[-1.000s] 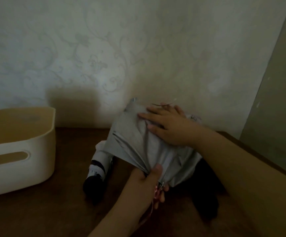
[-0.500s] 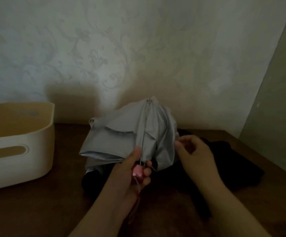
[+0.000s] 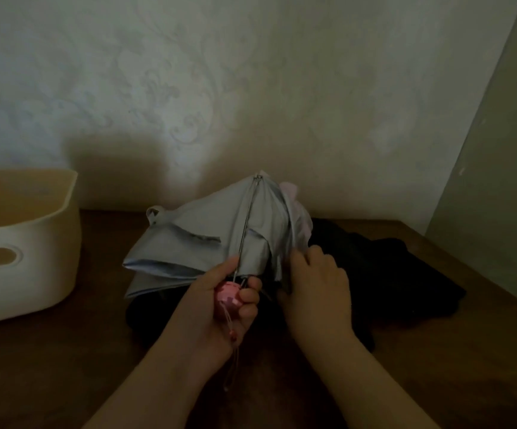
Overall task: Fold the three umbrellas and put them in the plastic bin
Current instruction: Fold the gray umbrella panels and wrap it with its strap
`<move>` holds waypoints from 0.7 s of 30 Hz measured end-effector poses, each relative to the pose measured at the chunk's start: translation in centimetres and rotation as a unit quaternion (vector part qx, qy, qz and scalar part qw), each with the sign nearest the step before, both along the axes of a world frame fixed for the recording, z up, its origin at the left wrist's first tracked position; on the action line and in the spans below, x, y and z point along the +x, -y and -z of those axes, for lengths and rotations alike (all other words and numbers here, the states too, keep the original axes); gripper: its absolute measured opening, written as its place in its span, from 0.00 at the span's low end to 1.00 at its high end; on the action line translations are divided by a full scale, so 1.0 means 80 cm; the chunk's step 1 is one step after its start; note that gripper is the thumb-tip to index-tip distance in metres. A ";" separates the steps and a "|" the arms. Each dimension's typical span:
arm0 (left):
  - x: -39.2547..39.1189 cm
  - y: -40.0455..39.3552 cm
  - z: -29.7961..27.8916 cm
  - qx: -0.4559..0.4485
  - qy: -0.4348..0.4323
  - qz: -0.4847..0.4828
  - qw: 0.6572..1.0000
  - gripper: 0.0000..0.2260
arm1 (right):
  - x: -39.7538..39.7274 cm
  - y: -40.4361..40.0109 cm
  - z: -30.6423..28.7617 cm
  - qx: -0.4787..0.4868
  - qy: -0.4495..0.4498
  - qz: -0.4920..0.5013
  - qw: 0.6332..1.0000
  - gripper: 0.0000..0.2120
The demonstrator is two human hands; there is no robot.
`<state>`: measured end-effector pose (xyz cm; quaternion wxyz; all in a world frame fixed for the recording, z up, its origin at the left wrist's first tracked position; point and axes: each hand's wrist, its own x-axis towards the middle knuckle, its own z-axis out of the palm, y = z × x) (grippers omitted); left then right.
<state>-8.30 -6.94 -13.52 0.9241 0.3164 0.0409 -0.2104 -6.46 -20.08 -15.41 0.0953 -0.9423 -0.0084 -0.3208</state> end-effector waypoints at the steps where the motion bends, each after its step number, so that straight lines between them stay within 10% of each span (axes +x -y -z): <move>1: 0.000 0.000 0.000 0.010 0.003 -0.005 1.000 0.09 | 0.000 0.002 -0.005 0.023 0.012 0.009 1.000 0.09; 7: 0.011 -0.001 0.007 0.054 0.002 -0.048 0.997 0.07 | -0.019 0.043 -0.021 0.369 0.089 -0.089 0.921 0.04; 16: 0.018 0.000 0.016 0.071 0.027 -0.098 0.992 0.08 | -0.008 0.036 -0.020 0.163 0.210 -0.007 0.964 0.09; 21: 0.018 -0.001 0.018 0.058 0.028 -0.094 0.994 0.09 | 0.007 0.044 -0.026 0.121 0.104 0.005 0.987 0.03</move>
